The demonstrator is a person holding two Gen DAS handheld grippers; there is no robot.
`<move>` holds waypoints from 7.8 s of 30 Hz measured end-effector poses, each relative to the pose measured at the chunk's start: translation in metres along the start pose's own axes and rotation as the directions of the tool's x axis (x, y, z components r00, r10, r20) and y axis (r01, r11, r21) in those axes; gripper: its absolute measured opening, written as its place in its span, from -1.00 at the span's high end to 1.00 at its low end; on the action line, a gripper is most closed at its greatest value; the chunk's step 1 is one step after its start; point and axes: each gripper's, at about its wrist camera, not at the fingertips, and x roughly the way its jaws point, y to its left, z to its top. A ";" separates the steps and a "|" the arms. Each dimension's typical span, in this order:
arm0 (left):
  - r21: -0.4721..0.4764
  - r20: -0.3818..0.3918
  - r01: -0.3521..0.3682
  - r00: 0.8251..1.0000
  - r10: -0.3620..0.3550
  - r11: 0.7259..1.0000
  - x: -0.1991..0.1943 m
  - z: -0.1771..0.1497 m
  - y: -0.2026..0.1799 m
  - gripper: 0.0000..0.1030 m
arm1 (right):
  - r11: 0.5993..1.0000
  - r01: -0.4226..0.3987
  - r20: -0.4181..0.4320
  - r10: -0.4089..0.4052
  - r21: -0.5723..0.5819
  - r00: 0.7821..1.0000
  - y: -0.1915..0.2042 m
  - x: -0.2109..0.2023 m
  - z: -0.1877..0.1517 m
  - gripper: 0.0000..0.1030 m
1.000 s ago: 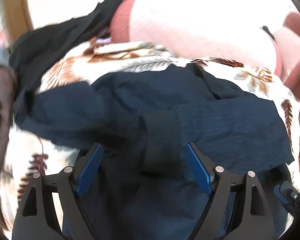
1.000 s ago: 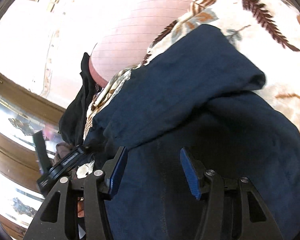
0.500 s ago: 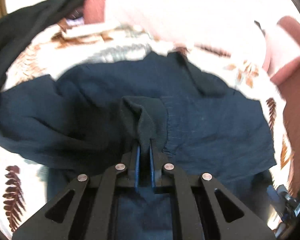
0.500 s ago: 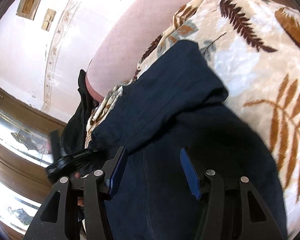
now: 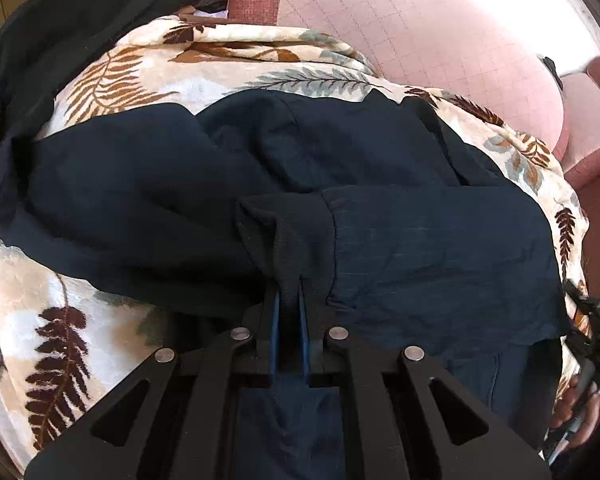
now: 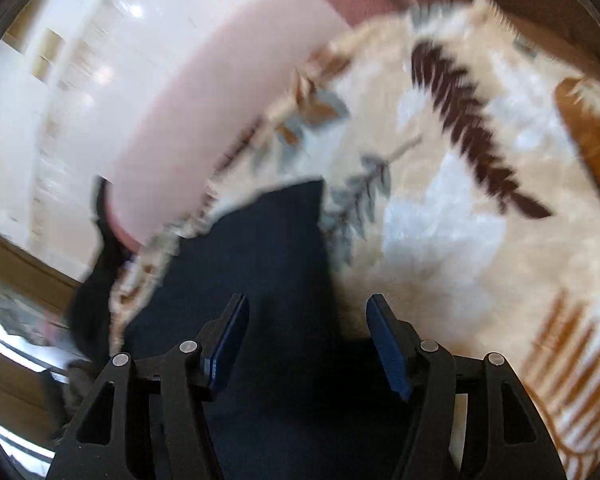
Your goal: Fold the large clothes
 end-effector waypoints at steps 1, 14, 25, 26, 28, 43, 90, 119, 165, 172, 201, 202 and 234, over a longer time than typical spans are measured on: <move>0.003 0.004 0.007 1.000 -0.007 1.000 0.000 0.001 0.001 0.88 | 0.999 -0.031 -0.019 0.030 -0.029 0.999 0.004 0.005 0.000 0.91; -0.024 -0.009 0.141 0.990 -0.142 0.990 -0.007 -0.006 0.029 0.70 | 0.991 0.116 0.207 -0.100 -0.069 0.973 0.024 -0.044 -0.021 0.56; -0.163 0.062 -0.073 0.995 0.084 0.984 -0.064 0.029 0.159 0.07 | 0.940 -0.110 -0.149 0.064 -0.323 0.987 0.174 0.068 -0.107 0.28; -0.174 0.061 -0.093 0.993 0.105 0.980 -0.065 0.034 0.171 0.04 | 0.935 -0.128 -0.169 0.075 -0.331 0.983 0.185 0.079 -0.114 0.28; -0.199 0.037 -0.155 0.986 0.165 0.968 -0.064 0.053 0.197 -0.13 | 0.923 -0.146 -0.197 0.078 -0.357 0.977 0.203 0.098 -0.126 0.28; -0.215 -0.065 -0.355 0.935 0.349 0.910 0.000 0.092 0.242 0.95 | 0.911 -0.168 -0.267 0.067 -0.376 0.961 0.197 0.130 -0.139 0.19; -0.086 0.020 0.261 0.965 -0.261 0.961 -0.051 -0.034 0.005 0.04 | 0.967 -0.158 -0.057 0.149 -0.199 0.987 0.075 0.010 -0.069 -0.30; -0.334 0.051 0.270 0.962 -0.268 0.903 -0.022 -0.038 0.080 -0.11 | 0.948 0.001 0.057 0.018 -0.318 0.998 0.098 -0.011 -0.040 0.59; -0.042 -0.032 0.050 0.998 -0.051 0.998 -0.030 -0.039 0.001 -0.08 | 0.940 0.037 -0.058 -0.060 -0.338 0.997 0.043 -0.013 -0.058 0.25; 0.114 -0.101 -0.005 0.995 0.016 0.993 -0.024 -0.077 -0.028 -0.09 | 0.927 0.064 -0.137 -0.122 -0.370 0.983 0.041 -0.022 -0.077 0.28; -0.042 -0.287 0.143 0.946 -0.149 0.989 -0.131 -0.291 0.107 -0.11 | 0.965 0.157 -0.127 -0.187 -0.211 0.974 -0.117 -0.216 -0.202 -0.18; -0.074 -0.299 0.170 0.936 -0.184 0.983 -0.133 -0.297 0.115 -0.12 | 0.975 0.108 -0.156 -0.139 -0.192 0.978 -0.119 -0.208 -0.206 -0.18; -0.131 -0.296 0.391 0.862 -0.413 0.911 -0.154 -0.294 0.083 0.91 | 0.920 -0.235 -0.291 0.142 -0.315 0.946 -0.082 -0.213 -0.213 0.82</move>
